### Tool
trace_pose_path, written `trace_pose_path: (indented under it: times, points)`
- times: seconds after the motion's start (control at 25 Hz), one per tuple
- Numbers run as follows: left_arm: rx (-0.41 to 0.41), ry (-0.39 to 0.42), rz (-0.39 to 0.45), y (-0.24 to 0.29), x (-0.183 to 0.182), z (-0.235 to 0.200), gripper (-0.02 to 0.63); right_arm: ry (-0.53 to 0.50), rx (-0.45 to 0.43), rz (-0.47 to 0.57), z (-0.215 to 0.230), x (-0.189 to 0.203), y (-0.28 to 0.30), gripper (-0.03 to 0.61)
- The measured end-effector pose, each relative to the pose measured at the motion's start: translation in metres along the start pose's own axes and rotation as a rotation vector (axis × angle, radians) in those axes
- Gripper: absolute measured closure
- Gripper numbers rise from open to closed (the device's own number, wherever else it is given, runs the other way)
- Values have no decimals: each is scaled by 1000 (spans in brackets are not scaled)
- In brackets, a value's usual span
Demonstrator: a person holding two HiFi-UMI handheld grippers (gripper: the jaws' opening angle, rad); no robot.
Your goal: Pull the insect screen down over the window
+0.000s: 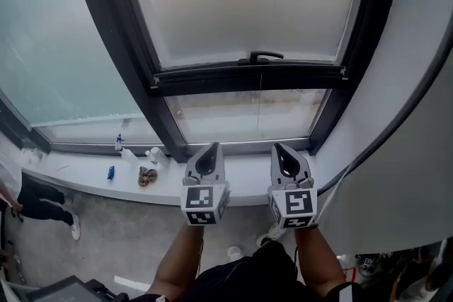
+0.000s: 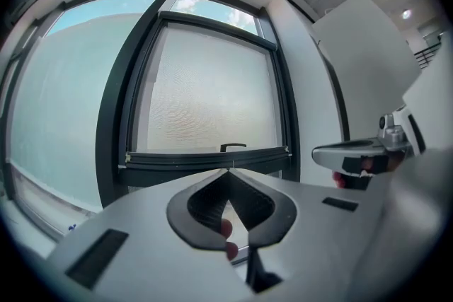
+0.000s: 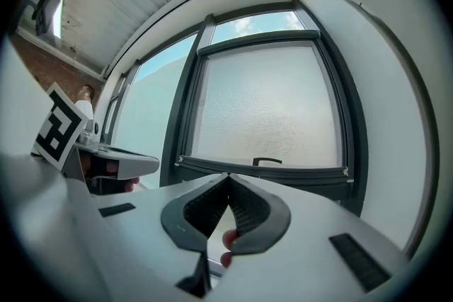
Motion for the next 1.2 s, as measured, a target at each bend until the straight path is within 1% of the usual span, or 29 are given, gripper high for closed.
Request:
trace_pose_path:
  times: [0.16,0.28,0.48,0.64,0.92,1.08,1.2]
  points:
    - [7,17,-6,-18,3,7,611,-23,10,1,-4,-2,-16,575]
    - [-10,32,-2,-27,4,12,612,-37,1,8,1,-2,-23,575]
    - [-37,3,-11,-37,12,28,612,-38,-20,2,12,3,-39,575]
    - [-45,24,-13,-49,12,45,611,-45,-29,-8,21,6,-61,575]
    - [-82,6,-4,-67,19,60,611,-26,-27,3,32,10,-81,575]
    - [-89,6,-5,-77,22,66,611,-65,-31,-4,31,9,-89,577]
    - [-94,5,-6,-83,25,71,611,-72,-37,-3,28,9,-95,577]
Point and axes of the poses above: the fingertips, and each gripper's own axes: y forward along the fingers, z to its right, x out of its underside, the point moved 6 cm from there along -y, backward along the fingers, and after that the axes turned 13 degrees about -y, right-handed, at the moved point
